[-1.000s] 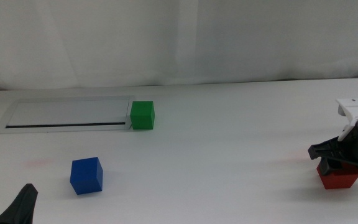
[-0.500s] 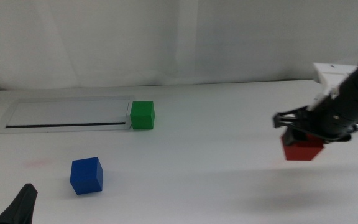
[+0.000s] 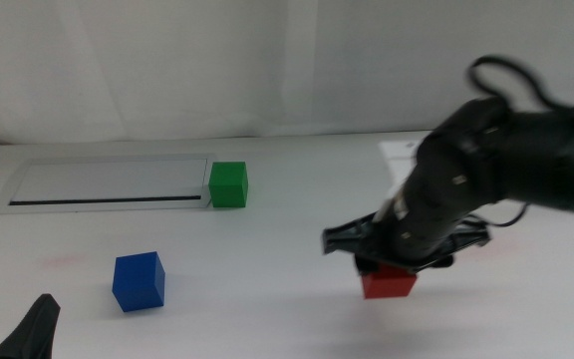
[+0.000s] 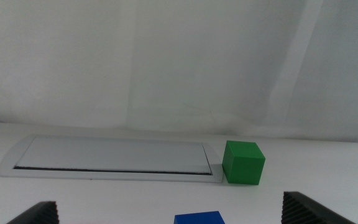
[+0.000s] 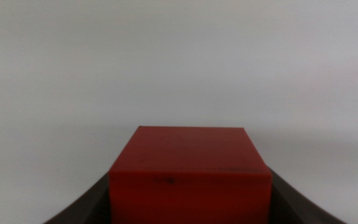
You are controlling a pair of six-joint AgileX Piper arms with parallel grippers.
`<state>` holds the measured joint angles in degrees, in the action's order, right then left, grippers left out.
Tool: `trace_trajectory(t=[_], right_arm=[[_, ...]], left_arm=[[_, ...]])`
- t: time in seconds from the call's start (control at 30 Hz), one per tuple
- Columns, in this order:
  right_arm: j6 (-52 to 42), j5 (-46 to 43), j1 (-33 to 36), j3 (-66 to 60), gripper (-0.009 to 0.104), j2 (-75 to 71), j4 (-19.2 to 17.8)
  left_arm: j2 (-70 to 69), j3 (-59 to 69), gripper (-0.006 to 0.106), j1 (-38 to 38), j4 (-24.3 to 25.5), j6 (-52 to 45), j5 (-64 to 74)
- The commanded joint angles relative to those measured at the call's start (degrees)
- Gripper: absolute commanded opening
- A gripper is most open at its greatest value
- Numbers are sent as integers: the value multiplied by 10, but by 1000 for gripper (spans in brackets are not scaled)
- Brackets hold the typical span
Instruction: Stack red cubes first, then green, then blue cubes in a specific spot.
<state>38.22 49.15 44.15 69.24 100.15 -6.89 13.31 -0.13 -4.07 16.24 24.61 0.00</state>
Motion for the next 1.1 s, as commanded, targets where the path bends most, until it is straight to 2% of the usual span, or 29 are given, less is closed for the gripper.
trace_trajectory(t=[0.0,0.13,0.27,0.7,0.8,0.93,0.97,1.07], right_arm=[[10,-8,11,17,-2,26,-12],[10,-3,11,53,-2,71,1],[10,-14,11,62,-2,100,32],[14,-22,28,62,-1,129,36],[-9,-18,28,62,30,129,42],[-20,-19,28,62,91,129,43],[-30,-19,28,62,103,129,43],[-42,-19,28,62,103,127,44]], left_arm=[[-2,9,89,0,-5,4,-6],[-2,9,89,0,-5,4,-6],[-2,9,89,0,-5,4,-6],[-2,9,89,0,-5,4,-6],[-2,9,89,0,-5,5,-6],[-2,9,89,0,-6,15,-6],[-2,9,89,0,-6,15,-6],[-2,9,89,0,-6,15,-6]])
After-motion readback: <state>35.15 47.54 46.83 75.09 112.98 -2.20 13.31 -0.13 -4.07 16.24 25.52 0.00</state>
